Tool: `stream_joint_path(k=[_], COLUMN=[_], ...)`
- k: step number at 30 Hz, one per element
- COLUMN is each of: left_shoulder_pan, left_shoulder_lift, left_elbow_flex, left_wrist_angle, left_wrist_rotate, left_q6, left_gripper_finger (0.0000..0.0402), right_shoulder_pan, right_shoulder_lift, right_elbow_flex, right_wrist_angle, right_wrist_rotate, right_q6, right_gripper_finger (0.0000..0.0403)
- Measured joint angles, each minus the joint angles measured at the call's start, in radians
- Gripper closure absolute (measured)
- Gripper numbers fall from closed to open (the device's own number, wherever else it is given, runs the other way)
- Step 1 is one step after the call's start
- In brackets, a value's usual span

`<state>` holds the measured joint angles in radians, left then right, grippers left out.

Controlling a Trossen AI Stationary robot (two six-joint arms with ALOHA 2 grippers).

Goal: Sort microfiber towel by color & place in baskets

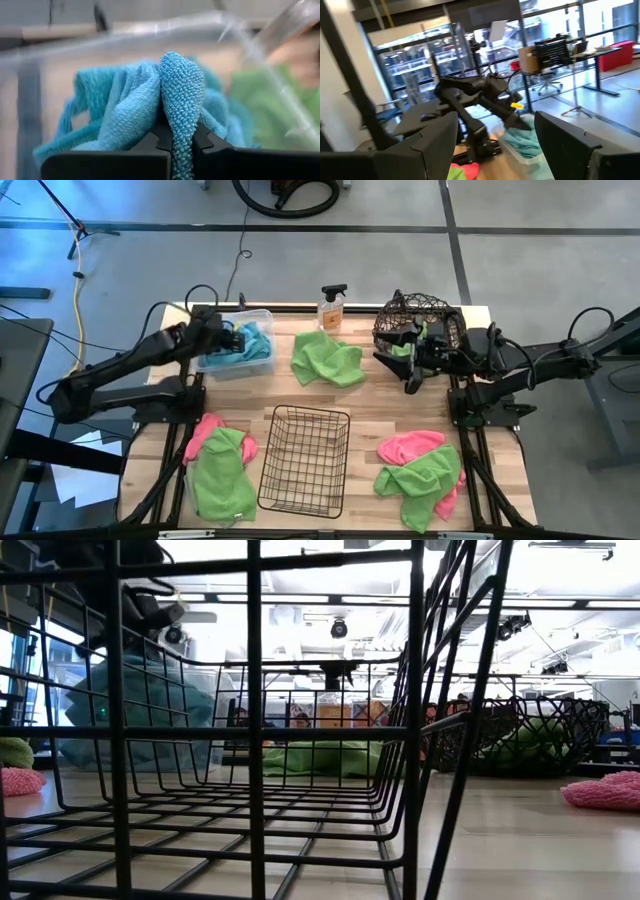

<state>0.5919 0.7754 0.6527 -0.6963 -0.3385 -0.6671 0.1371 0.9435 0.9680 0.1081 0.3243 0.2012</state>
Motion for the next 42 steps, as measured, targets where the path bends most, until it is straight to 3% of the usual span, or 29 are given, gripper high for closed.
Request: stream_joint_path(k=[6,16,25,32,42], left_shoulder_pan=[0.1,0.159,0.171,0.171,0.174], left_shoulder_lift=[0.179,0.502,0.727,0.741,0.646], left_elbow_flex=[0.11,0.279,0.291,0.288,0.283], left_wrist_angle=[-0.143,-0.235,-0.233,-0.223,-0.231], left_wrist_rotate=[0.195,0.273,0.36,0.367,0.356], left_q6=[0.053,0.095,0.099,0.12,0.166], left_gripper_finger=[0.0401,0.0401,0.0401,0.0368,0.0278], right_shoulder_pan=[0.0,0.0,0.0,0.0,0.0], right_shoulder_lift=[0.0,0.0,0.0,0.0,0.0], right_elbow_flex=[0.0,0.0,0.0,0.0,0.0], right_wrist_angle=[0.0,-0.023,-0.023,-0.024,-0.071], right_wrist_rotate=[0.014,0.014,0.013,0.013,0.013], right_q6=[0.0,0.011,0.086,0.092,0.087], right_gripper_finger=[0.0142,0.0142,0.0142,0.0142,0.0142])
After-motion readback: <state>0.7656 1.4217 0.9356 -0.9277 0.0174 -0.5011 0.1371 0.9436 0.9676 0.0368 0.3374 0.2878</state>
